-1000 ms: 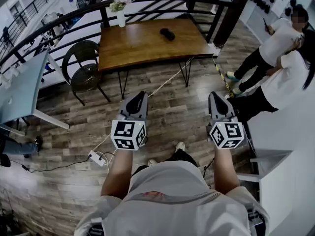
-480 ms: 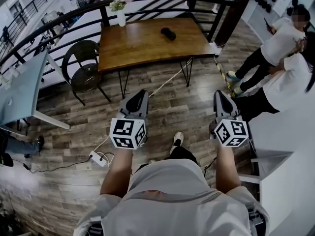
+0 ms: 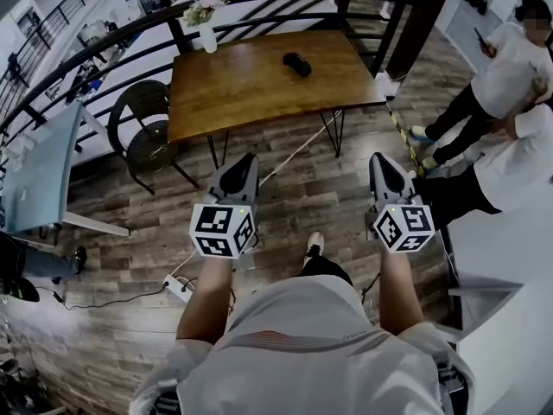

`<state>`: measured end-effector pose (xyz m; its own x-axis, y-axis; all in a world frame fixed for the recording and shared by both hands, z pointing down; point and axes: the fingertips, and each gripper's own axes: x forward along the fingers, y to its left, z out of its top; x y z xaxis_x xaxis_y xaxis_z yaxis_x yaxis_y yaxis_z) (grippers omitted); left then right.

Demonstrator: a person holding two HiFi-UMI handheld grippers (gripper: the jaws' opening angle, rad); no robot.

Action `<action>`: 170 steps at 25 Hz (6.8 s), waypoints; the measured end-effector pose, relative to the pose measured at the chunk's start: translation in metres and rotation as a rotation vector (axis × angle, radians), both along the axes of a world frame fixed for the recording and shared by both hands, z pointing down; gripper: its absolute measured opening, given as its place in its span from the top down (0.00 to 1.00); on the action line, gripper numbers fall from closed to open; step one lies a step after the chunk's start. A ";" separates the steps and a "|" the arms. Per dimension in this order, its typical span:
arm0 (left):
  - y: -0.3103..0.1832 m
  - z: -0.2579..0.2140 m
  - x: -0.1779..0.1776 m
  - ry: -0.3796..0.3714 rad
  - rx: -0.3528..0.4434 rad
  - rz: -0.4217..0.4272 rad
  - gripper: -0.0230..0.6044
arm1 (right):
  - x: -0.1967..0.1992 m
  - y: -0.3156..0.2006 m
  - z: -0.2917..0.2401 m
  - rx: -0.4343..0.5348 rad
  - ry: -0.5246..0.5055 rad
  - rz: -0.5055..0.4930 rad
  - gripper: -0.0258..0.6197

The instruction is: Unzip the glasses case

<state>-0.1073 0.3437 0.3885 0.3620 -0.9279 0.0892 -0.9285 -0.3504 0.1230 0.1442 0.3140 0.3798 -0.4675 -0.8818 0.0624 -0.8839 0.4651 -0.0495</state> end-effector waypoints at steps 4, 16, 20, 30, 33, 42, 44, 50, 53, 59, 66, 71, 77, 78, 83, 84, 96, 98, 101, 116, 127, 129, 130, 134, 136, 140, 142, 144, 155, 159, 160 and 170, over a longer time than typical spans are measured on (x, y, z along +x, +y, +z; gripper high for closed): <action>-0.056 0.001 0.020 -0.010 -0.018 0.002 0.91 | 0.016 -0.059 0.004 -0.023 -0.006 -0.012 0.88; -0.202 0.011 0.072 -0.017 -0.067 -0.046 0.91 | 0.060 -0.222 0.014 -0.080 -0.012 -0.092 0.88; -0.235 0.016 0.091 -0.011 -0.083 -0.048 0.91 | 0.074 -0.260 0.021 -0.106 -0.017 -0.106 0.88; -0.304 0.042 0.093 0.006 -0.128 -0.038 0.91 | 0.069 -0.322 0.057 -0.194 0.004 -0.127 0.88; -0.333 0.050 0.085 0.019 -0.137 -0.023 0.91 | 0.062 -0.347 0.063 -0.203 0.015 -0.112 0.88; -0.443 0.043 0.030 0.030 -0.129 0.030 0.91 | 0.003 -0.445 0.052 -0.211 0.049 -0.077 0.88; -0.462 0.045 0.010 0.033 -0.135 0.039 0.91 | -0.018 -0.464 0.049 -0.213 0.058 -0.072 0.88; -0.520 0.055 -0.039 0.047 -0.159 0.060 0.91 | -0.072 -0.518 0.054 -0.227 0.095 -0.072 0.88; -0.542 0.063 -0.057 0.044 -0.178 0.074 0.91 | -0.091 -0.537 0.063 -0.247 0.092 -0.062 0.88; -0.579 0.077 -0.059 0.027 -0.206 0.080 0.91 | -0.092 -0.569 0.086 -0.292 0.083 -0.054 0.88; -0.600 0.087 -0.041 0.002 -0.236 0.027 0.91 | -0.071 -0.603 0.109 -0.337 0.066 -0.094 0.88; -0.603 0.095 -0.037 -0.007 -0.263 -0.018 0.91 | -0.079 -0.615 0.146 -0.455 0.061 -0.191 0.74; -0.594 0.108 -0.035 -0.011 -0.314 -0.058 0.91 | -0.106 -0.619 0.230 -0.670 0.110 -0.292 0.42; -0.592 0.110 -0.036 -0.015 -0.323 -0.062 0.91 | -0.111 -0.621 0.245 -0.696 0.128 -0.298 0.40; -0.583 0.122 -0.052 -0.021 -0.362 -0.085 0.91 | -0.139 -0.622 0.313 -0.822 0.180 -0.302 0.35; -0.582 0.123 -0.054 -0.023 -0.366 -0.089 0.91 | -0.142 -0.623 0.323 -0.838 0.193 -0.299 0.34; -0.572 0.119 -0.044 -0.046 -0.366 -0.063 0.91 | -0.133 -0.622 0.356 -0.866 0.252 -0.268 0.41; -0.576 0.118 -0.045 -0.042 -0.360 -0.054 0.91 | -0.132 -0.625 0.348 -0.838 0.241 -0.258 0.42; -0.584 0.114 -0.050 -0.031 -0.350 -0.036 0.91 | -0.134 -0.631 0.327 -0.784 0.226 -0.244 0.43; -0.621 0.037 0.009 0.005 -0.171 0.117 0.91 | -0.064 -0.634 0.112 -0.377 0.078 -0.138 0.43; -0.625 0.003 0.047 0.103 -0.109 0.218 0.91 | -0.044 -0.616 0.041 -0.202 0.072 -0.131 0.43; -0.622 -0.001 0.059 0.144 -0.117 0.282 0.91 | -0.045 -0.614 0.031 -0.172 0.078 -0.146 0.43; -0.621 -0.004 0.066 0.174 -0.124 0.323 0.88 | -0.047 -0.613 0.026 -0.155 0.083 -0.156 0.43; -0.616 -0.021 0.088 0.313 -0.149 0.488 0.60 | -0.058 -0.606 0.001 -0.078 0.097 -0.221 0.43; -0.614 -0.029 0.094 0.386 -0.160 0.546 0.56 | -0.068 -0.599 -0.008 -0.032 0.115 -0.273 0.43; -0.616 -0.044 0.102 0.509 -0.173 0.618 0.52 | -0.094 -0.580 -0.018 0.062 0.185 -0.401 0.43; -0.617 -0.050 0.105 0.543 -0.177 0.637 0.51 | -0.103 -0.574 -0.021 0.094 0.197 -0.444 0.43; -0.618 -0.054 0.109 0.572 -0.180 0.654 0.51 | -0.109 -0.570 -0.024 0.124 0.200 -0.471 0.43; -0.624 -0.057 0.108 0.644 -0.179 0.651 0.55 | -0.123 -0.564 -0.016 0.137 0.260 -0.512 0.41; -0.631 -0.059 0.102 0.647 -0.156 0.593 0.55 | -0.114 -0.568 -0.009 0.076 0.193 -0.467 0.40; -0.633 -0.060 0.099 0.653 -0.151 0.580 0.55 | -0.111 -0.568 -0.004 0.039 0.177 -0.462 0.40; -0.638 -0.065 0.090 0.652 -0.107 0.532 0.56 | -0.113 -0.562 0.030 -0.148 0.077 -0.459 0.69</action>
<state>-0.0173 -0.2947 0.3233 0.7577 -0.6175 -0.2113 -0.3745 -0.6765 0.6341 0.0313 -0.2478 0.4102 -0.7951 -0.5646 0.2214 -0.5927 0.8007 -0.0867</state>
